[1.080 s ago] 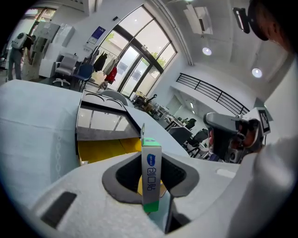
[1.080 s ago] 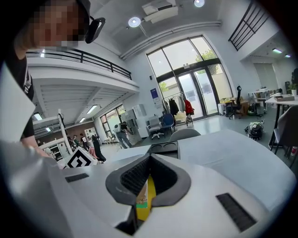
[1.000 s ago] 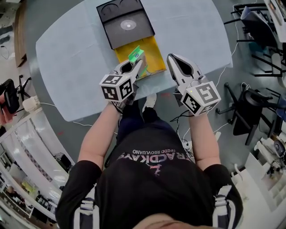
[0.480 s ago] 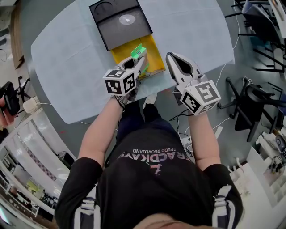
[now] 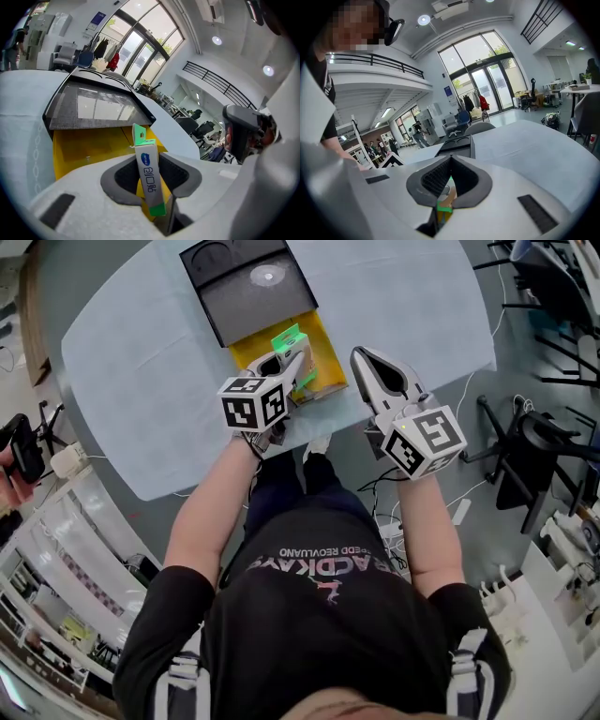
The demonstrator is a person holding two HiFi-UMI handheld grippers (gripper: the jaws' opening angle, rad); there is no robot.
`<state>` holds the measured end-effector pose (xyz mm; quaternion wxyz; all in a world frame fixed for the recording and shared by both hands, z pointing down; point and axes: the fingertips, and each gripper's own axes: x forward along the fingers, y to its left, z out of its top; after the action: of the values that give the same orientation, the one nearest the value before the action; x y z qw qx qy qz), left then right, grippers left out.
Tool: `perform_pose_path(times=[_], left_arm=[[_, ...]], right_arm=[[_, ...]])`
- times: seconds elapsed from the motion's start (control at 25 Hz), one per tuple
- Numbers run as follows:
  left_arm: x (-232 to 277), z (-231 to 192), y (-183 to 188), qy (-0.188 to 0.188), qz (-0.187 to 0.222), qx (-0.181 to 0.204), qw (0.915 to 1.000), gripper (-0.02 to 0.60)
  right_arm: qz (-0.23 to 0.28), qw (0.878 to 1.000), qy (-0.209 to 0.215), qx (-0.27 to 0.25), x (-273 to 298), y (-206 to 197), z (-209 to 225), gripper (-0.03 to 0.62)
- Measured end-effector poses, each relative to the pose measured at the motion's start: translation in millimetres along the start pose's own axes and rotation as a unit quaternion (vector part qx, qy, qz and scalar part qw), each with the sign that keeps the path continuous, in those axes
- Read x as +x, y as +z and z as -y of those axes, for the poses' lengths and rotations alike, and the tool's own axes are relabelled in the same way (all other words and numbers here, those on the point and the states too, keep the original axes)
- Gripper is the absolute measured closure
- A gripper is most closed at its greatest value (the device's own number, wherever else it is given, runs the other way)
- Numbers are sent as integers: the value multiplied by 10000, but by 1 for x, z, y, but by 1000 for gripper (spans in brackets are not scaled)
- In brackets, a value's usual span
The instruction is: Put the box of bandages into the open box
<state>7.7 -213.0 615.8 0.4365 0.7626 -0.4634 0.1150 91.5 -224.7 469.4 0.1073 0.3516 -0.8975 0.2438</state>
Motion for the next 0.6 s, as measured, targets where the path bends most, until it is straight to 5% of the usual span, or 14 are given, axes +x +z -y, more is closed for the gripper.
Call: perform_pose_path(times=[0.4, 0.6], left_arm=[[10, -3, -1, 773, -264, 1465, 9858, 366], [13, -6, -12, 990, -461, 1857, 9765, 324]], right_arm=[[-10, 10000, -11, 60, -1, -2, 2, 583], [-2, 10000, -4, 95, -5, -4, 4, 583]])
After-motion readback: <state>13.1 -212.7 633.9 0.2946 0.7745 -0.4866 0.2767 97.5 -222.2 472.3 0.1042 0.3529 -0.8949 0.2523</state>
